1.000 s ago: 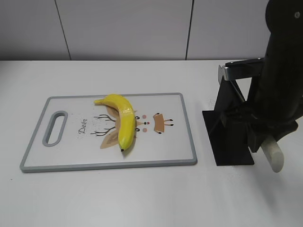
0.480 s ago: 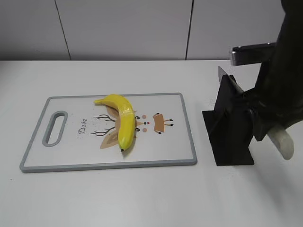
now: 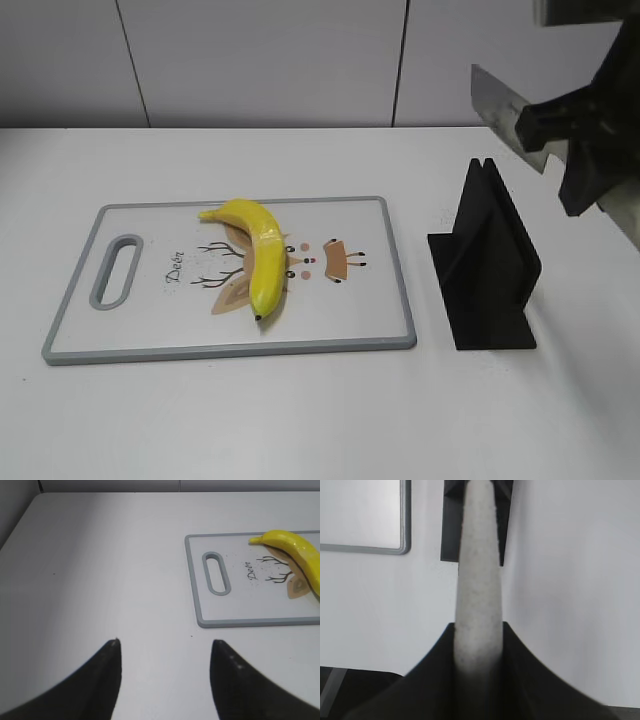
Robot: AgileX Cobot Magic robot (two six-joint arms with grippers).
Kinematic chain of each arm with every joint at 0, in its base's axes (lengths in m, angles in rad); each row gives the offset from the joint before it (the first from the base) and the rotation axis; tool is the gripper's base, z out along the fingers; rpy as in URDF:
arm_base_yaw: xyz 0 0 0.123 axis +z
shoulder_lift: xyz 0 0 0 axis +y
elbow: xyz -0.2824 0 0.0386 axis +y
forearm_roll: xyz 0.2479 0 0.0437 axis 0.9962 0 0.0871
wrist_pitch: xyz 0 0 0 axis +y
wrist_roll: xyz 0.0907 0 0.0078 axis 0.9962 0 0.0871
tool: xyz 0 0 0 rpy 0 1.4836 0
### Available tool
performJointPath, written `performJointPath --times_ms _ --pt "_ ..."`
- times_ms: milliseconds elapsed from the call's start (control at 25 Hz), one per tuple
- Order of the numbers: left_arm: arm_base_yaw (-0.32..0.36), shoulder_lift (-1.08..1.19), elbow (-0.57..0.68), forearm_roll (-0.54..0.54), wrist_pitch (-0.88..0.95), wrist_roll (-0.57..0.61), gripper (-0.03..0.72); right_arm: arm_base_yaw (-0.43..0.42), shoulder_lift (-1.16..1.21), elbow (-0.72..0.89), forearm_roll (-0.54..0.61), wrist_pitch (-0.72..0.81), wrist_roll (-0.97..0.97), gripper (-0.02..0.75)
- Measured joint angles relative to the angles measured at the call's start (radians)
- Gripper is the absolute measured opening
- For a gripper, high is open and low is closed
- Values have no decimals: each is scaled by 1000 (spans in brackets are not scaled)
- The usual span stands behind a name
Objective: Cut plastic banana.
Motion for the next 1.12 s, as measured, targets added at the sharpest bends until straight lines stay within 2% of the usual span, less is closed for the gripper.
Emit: performJointPath --times_ms 520,640,880,1120 --pt "0 0 -1 6 -6 -1 531 0 -21 -147 -16 8 -27 167" --pt "0 58 -24 7 -6 -1 531 0 -21 -176 -21 9 -52 167" --pt "0 298 -138 7 -118 16 531 0 -6 -256 -60 -4 -175 167" --pt "0 588 -366 8 -180 141 531 0 72 -362 -61 11 -333 167"
